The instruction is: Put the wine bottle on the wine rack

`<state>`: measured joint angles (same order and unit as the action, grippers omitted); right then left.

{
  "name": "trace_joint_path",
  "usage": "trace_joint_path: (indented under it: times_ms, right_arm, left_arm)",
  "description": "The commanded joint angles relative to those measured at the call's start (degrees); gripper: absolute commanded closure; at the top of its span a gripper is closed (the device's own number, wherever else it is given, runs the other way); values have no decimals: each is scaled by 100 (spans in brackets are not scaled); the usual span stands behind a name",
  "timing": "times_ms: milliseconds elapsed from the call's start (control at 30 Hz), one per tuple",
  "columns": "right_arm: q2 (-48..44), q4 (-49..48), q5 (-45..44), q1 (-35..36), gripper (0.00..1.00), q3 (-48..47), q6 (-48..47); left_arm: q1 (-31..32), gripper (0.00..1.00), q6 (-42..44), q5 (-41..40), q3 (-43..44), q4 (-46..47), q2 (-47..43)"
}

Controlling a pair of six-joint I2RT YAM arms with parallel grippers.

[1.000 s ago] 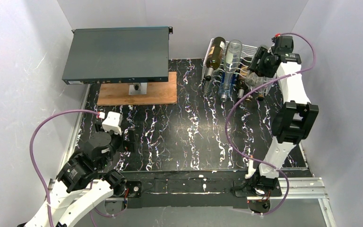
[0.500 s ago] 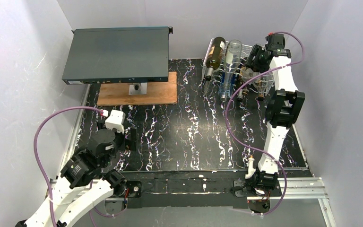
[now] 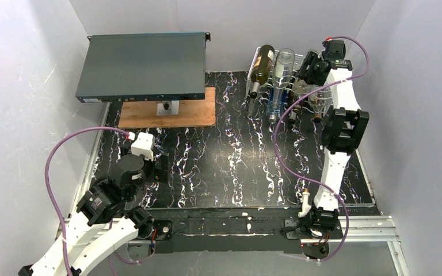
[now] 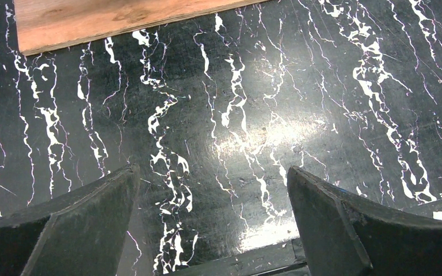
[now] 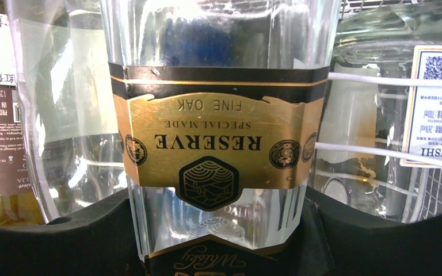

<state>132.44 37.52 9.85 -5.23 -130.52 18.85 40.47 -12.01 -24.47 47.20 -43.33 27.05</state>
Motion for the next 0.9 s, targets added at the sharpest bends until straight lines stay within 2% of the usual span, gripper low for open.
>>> trace_joint_path:
  times_ms: [0, 167, 300, 367, 433, 567, 733, 867]
  right_arm:
    - [-21, -987, 180, -13, 83, -563, -2]
    - [96, -1141, 105, -13, 81, -623, -32]
    - [151, -1232, 48, -13, 72, -631, -98]
    - [222, -1244, 51, -13, 70, -656, -124]
    - [285, -1272, 14, -14, 60, -652, -179]
    - [209, -1344, -229, 24, 28, -608, -353]
    - [160, -1345, -341, 40, 14, -636, -369]
    - [84, -1351, -394, 35, 11, -679, -390]
  left_arm:
    - [8, 1, 24, -124, 0, 18, 11]
    - [9, 1, 32, -127, 0, 16, 42]
    - [13, 1, 28, -127, -1, 18, 72]
    - [14, 0, 30, -127, 0, 17, 81]
    - [9, 1, 31, -121, 0, 18, 88]
    - [11, 1, 31, -128, -1, 18, 90]
    - [18, 1, 31, -118, 5, 12, 98]
    - [14, 0, 30, -115, 2, 7, 97]
